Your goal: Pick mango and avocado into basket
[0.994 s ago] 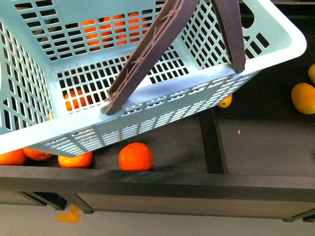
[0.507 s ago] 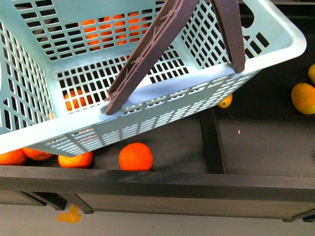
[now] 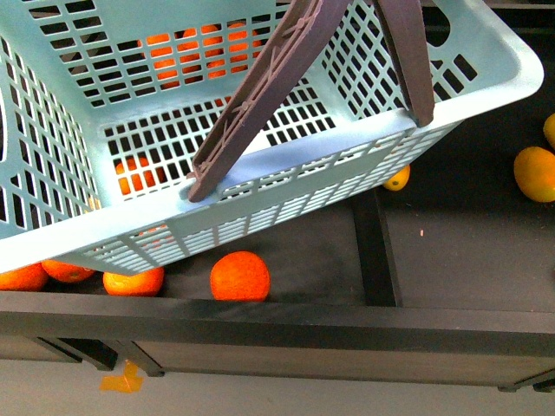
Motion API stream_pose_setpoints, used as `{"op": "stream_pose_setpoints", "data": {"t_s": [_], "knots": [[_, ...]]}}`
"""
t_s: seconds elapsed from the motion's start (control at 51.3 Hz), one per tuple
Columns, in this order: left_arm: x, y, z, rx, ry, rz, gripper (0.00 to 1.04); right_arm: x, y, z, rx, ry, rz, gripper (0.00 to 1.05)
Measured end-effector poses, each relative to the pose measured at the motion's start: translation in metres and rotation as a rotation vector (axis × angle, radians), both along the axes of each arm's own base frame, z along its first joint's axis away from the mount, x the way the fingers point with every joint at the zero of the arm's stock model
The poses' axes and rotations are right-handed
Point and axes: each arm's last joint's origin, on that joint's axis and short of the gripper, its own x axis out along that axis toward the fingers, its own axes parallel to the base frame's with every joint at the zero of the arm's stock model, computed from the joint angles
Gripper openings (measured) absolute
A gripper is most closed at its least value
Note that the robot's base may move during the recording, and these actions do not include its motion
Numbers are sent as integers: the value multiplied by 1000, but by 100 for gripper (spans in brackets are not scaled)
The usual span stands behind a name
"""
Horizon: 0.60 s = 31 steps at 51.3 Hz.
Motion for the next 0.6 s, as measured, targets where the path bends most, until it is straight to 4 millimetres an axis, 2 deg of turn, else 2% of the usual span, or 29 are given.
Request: {"op": "stream_pose_setpoints", "data": {"t_s": [0.136, 0.292, 0.546, 0.604], "knots": [[0, 0, 0, 0, 0, 0, 4, 0, 1, 0, 7, -6, 2, 97], [0, -1, -1, 0, 2, -3, 4, 1, -8, 4, 36, -20, -41, 96], [1, 1, -1, 8, -2, 12, 4, -7, -69, 23, 67, -112, -383, 96], [1, 2, -1, 8, -2, 13, 4, -9, -77, 26, 47, -182, -456, 91]]}}
